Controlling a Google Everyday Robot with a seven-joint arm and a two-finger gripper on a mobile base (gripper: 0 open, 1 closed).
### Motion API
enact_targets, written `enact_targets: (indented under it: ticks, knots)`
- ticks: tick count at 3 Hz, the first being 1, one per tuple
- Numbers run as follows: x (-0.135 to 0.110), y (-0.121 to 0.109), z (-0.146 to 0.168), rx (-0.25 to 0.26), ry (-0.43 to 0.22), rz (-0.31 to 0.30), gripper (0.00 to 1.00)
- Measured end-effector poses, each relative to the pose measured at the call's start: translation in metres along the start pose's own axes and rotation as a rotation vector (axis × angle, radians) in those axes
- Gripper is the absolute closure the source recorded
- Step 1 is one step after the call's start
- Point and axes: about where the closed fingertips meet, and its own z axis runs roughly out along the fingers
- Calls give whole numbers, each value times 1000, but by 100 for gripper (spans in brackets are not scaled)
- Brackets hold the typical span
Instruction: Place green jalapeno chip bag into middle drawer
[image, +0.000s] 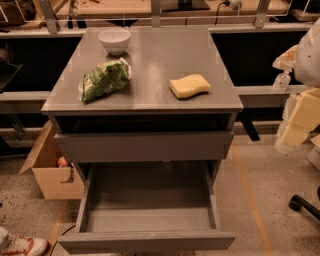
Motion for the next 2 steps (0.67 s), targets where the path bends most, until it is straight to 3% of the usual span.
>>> enact_targets:
  ticks: [1, 2]
  knots:
    - [0, 0, 0, 0, 0, 0, 0]
    - [-42, -1, 17, -23, -23, -27, 0]
